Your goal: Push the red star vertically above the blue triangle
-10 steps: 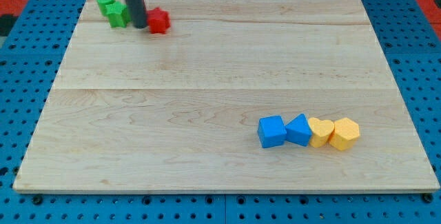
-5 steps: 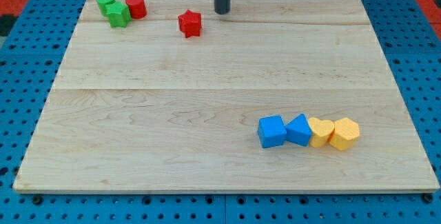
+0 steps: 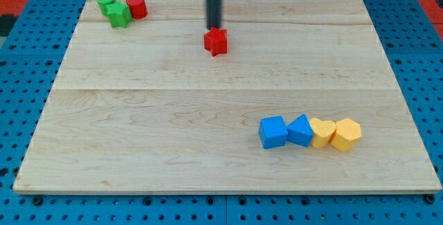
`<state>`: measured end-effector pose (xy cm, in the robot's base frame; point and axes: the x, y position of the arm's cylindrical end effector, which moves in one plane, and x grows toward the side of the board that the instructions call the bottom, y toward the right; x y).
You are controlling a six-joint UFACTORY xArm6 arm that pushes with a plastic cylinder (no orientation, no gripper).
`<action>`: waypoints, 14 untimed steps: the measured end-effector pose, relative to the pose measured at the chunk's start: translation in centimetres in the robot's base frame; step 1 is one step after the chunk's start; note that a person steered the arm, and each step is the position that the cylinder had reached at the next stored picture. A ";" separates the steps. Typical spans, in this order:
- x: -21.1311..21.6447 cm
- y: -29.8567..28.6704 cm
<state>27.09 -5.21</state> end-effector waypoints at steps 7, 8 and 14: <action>15.1 12.8; 15.4 18.0; 5.9 -3.7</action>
